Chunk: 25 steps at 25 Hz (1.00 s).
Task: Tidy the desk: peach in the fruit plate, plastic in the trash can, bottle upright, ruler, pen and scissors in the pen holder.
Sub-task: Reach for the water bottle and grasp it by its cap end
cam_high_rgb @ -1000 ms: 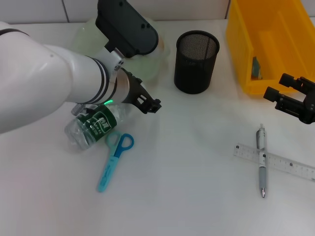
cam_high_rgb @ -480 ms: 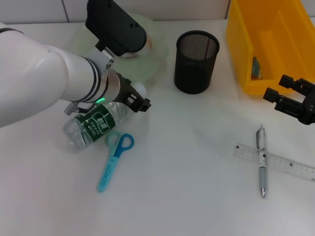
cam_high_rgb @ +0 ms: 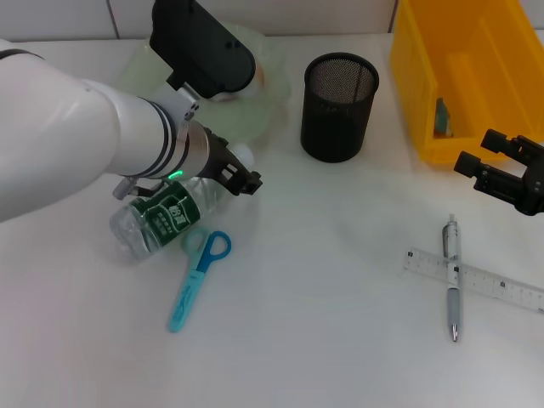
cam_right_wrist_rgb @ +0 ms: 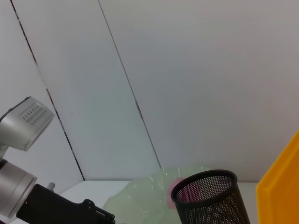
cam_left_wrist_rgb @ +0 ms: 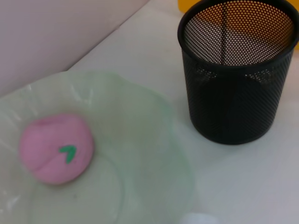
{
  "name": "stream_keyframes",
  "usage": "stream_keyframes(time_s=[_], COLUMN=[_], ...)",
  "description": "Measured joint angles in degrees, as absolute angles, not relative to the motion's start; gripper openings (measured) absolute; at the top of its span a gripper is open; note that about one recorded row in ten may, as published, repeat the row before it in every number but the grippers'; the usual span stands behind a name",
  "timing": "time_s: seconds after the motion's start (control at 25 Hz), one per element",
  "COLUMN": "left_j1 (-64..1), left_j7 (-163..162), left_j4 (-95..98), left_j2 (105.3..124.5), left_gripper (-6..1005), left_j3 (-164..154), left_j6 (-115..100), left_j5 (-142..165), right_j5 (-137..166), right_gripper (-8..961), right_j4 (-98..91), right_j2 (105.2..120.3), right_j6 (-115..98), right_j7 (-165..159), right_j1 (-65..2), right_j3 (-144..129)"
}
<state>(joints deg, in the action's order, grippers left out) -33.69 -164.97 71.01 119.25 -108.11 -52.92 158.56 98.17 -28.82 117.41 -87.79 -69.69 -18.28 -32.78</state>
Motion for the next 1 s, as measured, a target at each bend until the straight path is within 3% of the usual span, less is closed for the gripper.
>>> stream_keyframes(time_s=[1.0], left_j1=[-35.81], left_j7=[-164.88], left_j4=[67.47], left_j2=[119.26], left_gripper=[677], left_j3=[-112.7], left_j6=[-50.84], left_j5=[157.64], right_j5=[98.17], right_gripper=[779], right_j4=[-28.83], right_j2=[117.42], right_j6=[-87.8], right_j7=[-69.69], right_j1=[-18.93], right_j3=[-32.78])
